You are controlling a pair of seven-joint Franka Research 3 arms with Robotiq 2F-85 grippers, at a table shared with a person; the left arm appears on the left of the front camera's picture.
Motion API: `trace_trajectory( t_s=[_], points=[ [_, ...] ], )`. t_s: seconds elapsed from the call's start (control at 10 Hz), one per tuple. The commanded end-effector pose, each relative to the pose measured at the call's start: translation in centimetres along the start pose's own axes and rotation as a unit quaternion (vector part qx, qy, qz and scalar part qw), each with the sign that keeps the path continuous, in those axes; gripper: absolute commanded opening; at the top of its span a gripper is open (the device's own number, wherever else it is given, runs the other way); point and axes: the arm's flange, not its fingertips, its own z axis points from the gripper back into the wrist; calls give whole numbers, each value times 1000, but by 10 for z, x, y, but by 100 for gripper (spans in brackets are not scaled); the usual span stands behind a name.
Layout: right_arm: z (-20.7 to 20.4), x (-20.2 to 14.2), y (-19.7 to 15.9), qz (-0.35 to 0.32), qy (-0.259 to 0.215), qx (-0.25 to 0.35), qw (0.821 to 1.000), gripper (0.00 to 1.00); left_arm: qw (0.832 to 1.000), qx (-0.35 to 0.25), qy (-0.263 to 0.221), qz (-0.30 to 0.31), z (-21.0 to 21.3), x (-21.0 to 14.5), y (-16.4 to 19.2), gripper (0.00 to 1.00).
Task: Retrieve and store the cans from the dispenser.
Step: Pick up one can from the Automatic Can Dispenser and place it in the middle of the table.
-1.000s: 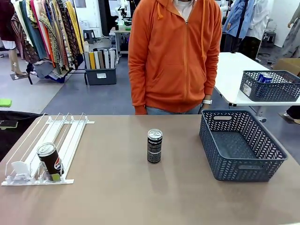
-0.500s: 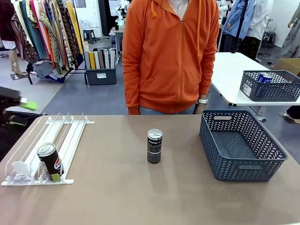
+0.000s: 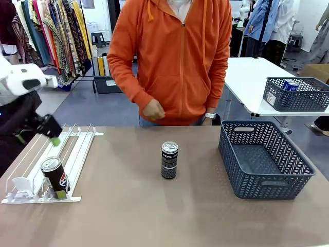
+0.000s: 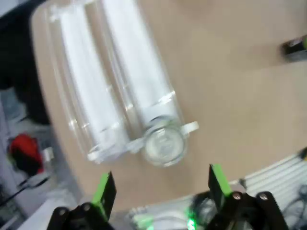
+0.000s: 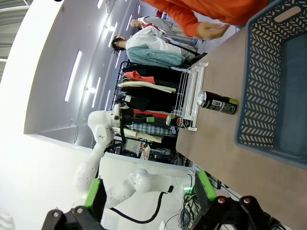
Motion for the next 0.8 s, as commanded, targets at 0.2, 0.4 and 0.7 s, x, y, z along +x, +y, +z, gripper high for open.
trace_trajectory(
  t_s=[0.2,0.4,0.7],
  points=[
    [-1,1,3,2,-5,7,1000,100,1000,0,0,0,0,0,0,100],
    [-1,1,3,2,-5,7,1000,100,1000,0,0,0,0,0,0,100],
    [-1,1,3,2,-5,7,1000,100,999,-11,32,-5,-8,12,-8,100]
  ],
)
